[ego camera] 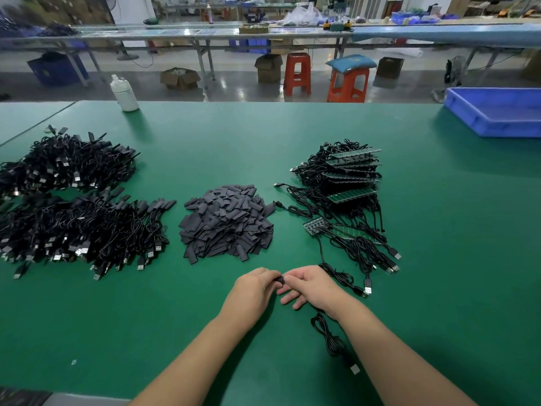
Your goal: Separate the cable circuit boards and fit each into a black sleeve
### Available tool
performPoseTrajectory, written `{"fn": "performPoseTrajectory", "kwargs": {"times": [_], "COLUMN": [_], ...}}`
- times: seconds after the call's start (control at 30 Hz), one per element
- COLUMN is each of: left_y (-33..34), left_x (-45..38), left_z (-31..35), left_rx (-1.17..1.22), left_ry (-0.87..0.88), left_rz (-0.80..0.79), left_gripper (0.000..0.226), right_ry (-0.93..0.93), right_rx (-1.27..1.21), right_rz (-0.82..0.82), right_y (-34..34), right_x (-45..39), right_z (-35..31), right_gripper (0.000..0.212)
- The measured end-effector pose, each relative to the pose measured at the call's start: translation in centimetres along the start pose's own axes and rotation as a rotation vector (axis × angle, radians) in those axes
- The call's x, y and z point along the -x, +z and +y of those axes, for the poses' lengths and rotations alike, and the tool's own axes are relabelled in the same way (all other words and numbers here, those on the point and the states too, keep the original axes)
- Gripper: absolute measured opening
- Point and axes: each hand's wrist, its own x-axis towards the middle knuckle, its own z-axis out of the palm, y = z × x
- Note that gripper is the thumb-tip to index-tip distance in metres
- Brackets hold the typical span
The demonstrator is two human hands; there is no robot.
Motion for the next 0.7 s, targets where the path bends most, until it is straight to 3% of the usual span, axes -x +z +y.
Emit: {"fn": "performPoseTrajectory", "kwargs": {"times": [0.27, 0.7], "left_y": [0.6, -0.4], "left_x": [-0.5, -1.3], "left_z": [0.0, 0.2], "left_rx": [-0.115, -0.448], "left_ry": [-0.031, 0.091], "left_rz": [-0.104, -0.254], "left_gripper": [0.023, 0.023], "right_ry": [0.006, -0.003], "right_rx": [0.037, 0.061], "right_rz": [0.009, 0.036], "right_y": [0.3, 0.8], "right_x": [-0.2, -0.2], "right_z": [0.1, 0.1], "right_gripper": [0.024, 0.026]}}
